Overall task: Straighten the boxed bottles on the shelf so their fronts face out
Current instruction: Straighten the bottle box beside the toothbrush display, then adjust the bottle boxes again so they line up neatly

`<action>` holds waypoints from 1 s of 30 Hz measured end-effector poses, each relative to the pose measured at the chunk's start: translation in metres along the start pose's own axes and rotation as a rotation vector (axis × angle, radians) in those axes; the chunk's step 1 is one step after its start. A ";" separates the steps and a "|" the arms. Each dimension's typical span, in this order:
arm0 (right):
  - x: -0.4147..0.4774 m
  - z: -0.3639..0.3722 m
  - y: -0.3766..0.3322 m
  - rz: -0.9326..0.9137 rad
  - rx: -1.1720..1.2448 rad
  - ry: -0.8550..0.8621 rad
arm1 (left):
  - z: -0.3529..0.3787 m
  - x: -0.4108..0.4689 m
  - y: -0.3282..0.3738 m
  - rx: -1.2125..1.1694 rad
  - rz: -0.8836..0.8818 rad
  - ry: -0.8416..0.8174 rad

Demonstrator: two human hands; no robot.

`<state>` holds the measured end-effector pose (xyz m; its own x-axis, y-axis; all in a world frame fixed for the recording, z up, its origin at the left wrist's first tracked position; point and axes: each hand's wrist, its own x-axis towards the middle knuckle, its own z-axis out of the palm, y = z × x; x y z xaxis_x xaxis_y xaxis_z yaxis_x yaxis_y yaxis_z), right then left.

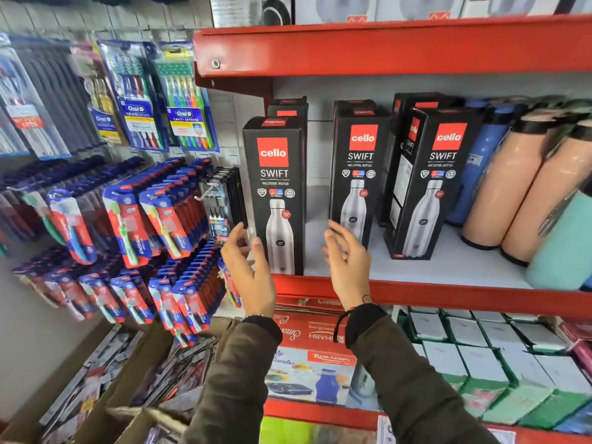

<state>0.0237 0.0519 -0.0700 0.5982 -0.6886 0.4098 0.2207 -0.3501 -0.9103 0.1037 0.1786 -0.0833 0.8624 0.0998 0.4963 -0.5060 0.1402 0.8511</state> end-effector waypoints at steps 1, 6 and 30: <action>0.002 -0.009 0.000 -0.011 0.015 0.029 | 0.006 -0.005 0.005 -0.008 0.044 0.044; 0.019 -0.044 0.001 -0.067 -0.021 0.120 | 0.042 -0.027 0.030 -0.034 0.263 -0.096; 0.078 -0.067 0.027 0.203 -0.178 -0.034 | 0.141 -0.004 0.019 0.022 -0.411 -0.479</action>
<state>0.0248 -0.0537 -0.0587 0.6422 -0.7358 0.2147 -0.0439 -0.3150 -0.9481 0.0928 0.0416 -0.0447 0.9002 -0.4105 0.1455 -0.1359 0.0528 0.9893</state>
